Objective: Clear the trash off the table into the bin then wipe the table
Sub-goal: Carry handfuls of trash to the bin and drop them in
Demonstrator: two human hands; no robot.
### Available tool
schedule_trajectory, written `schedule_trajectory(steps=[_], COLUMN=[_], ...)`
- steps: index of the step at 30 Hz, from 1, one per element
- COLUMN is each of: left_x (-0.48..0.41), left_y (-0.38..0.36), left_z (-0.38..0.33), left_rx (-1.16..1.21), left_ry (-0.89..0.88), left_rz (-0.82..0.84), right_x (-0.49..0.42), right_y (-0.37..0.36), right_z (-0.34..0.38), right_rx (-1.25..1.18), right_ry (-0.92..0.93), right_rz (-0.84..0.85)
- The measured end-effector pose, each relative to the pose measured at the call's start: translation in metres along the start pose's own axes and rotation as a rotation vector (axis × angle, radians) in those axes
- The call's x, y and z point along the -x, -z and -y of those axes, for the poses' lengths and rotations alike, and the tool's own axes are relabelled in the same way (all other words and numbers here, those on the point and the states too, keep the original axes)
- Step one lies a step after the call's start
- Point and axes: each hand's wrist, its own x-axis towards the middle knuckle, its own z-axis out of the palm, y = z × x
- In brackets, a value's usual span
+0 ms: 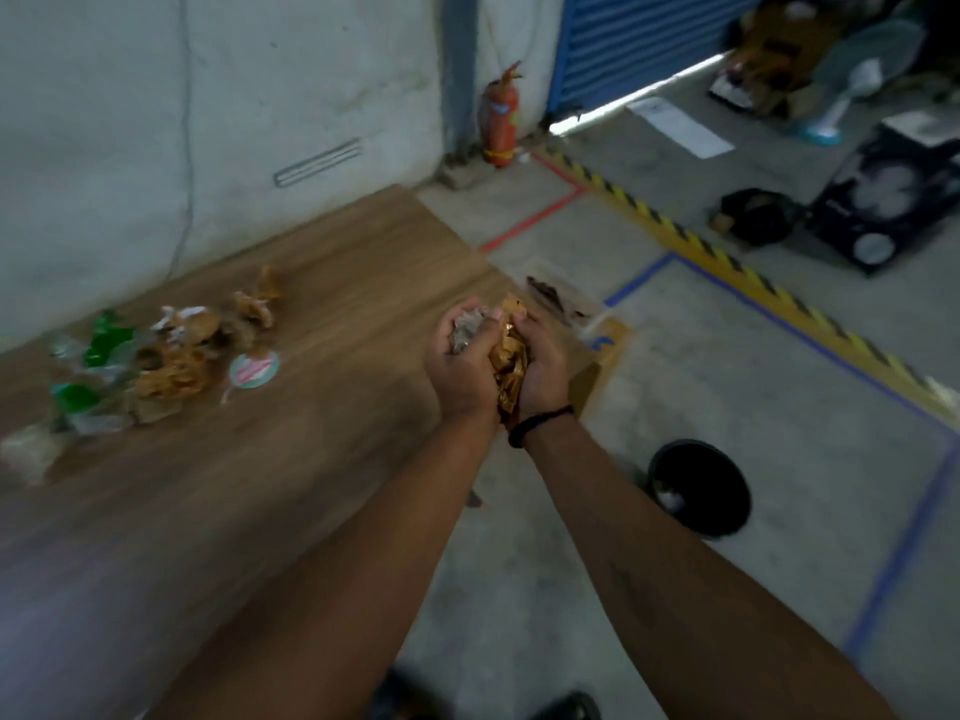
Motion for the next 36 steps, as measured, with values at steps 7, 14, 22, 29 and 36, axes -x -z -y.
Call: schedule_trajectory(steps=[7, 14, 22, 29, 36], left_x=[0.082, 0.127, 0.136, 0.125, 0.101], left_y=[-0.141, -0.24, -0.29, -0.253, -0.2], left_z=[0.111, 0.209, 0.374, 0.553, 0.705], left_rx=[-0.156, -0.243, -0.329, -0.461, -0.743], left_ry=[0.114, 0.219, 0.369, 0.439, 0.344], left_rz=[0.18, 0.375, 0.458, 0.416, 0.414], right_x=[0.008, 0.004, -0.032, -0.063, -0.113], right_y=[0.158, 0.282, 0.425, 0.583, 0.716], right_z=[0.124, 0.194, 0.204, 0.129, 0.044], right_rx=[-0.071, -0.071, -0.151, -0.286, -0.071], right_ry=[0.139, 0.254, 0.267, 0.156, 0.073], right_rz=[-0.246, -0.5, -0.737, -0.841, -0.897])
